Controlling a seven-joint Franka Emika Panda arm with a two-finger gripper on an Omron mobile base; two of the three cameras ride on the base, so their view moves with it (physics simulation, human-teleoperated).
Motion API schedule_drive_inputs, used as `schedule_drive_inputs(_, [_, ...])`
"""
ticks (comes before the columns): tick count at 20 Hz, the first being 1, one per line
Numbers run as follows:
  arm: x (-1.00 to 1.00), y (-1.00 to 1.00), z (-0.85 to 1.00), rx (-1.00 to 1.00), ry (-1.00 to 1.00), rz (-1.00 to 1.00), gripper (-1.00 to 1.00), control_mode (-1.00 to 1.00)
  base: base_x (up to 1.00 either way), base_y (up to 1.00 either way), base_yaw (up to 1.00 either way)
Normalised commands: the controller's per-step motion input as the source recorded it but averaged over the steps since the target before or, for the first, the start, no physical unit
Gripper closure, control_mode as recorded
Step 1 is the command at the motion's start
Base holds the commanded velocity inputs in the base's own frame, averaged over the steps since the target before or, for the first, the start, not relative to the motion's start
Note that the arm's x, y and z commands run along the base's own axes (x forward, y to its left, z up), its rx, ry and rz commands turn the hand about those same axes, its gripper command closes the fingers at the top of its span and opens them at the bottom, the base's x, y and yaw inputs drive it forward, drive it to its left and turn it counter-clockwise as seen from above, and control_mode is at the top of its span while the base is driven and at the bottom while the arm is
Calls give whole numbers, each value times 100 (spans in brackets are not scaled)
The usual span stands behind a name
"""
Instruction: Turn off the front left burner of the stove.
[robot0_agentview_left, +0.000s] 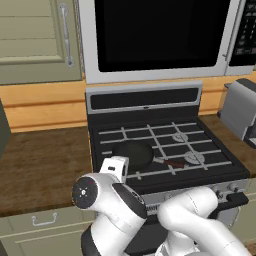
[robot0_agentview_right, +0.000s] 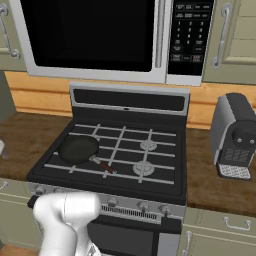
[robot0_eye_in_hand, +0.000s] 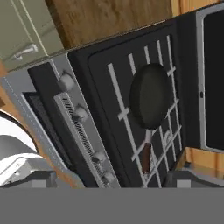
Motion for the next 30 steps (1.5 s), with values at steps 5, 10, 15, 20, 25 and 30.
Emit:
schedule_drive_inputs(5, [1,25,-89,-24,0,28,-100,-100,0,0,0])
schedule_drive_inputs(10, [11,28,-87,-23,1,21,-100,-100,0,0,0])
schedule_drive_inputs(15, [24,20,-65,-17,0,10,-100,-100,0,0,0])
schedule_drive_inputs(20, [43,12,-48,-6,-1,0,-100,-100,0,0,0])
schedule_drive_inputs(25, [44,6,-35,-1,-8,0,-100,-100,0,0,0])
schedule_drive_inputs(30, [22,33,-37,-2,-17,-4,-100,-100,0,0,0])
